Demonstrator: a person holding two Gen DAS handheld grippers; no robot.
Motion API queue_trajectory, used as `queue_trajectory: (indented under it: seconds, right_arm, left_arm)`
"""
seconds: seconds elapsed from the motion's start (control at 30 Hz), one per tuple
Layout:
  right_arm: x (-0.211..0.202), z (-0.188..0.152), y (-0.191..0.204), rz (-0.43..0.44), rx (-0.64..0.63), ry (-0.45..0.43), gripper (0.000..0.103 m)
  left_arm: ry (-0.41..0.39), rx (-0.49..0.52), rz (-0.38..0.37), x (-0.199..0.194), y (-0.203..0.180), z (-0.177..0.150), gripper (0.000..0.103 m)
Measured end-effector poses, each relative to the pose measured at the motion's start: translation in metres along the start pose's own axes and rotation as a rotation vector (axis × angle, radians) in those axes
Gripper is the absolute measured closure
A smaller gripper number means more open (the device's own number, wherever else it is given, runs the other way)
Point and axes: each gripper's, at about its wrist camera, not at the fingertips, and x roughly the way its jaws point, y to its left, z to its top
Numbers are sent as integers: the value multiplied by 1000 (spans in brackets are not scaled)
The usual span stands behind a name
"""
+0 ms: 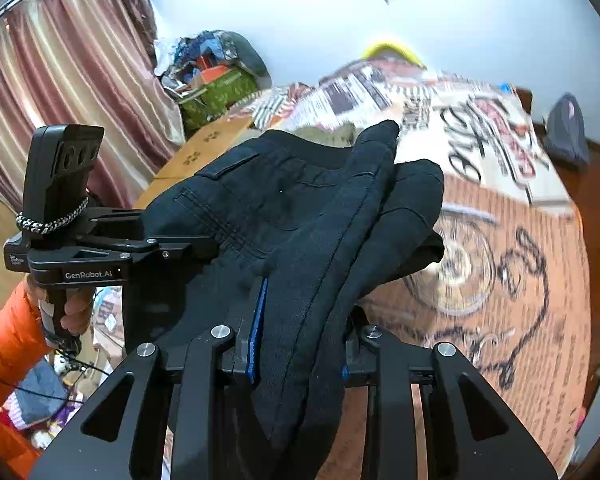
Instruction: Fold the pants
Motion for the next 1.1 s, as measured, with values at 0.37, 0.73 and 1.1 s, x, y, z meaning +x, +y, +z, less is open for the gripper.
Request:
queue_trajectory:
  seconds: [0.37, 0.73, 1.1]
  right_arm:
    - [22, 56, 20, -4, -61, -81, 78]
    - [67, 126, 42, -7, -122, -117, 78]
    - [154, 179, 32, 8, -127, -104, 78]
  left_arm:
    - [-114, -8, 92, -39, 44, 42, 76]
    - [-198, -31, 192, -44, 114, 92, 76]
    - [-199, -87, 233, 3, 210, 125, 76]
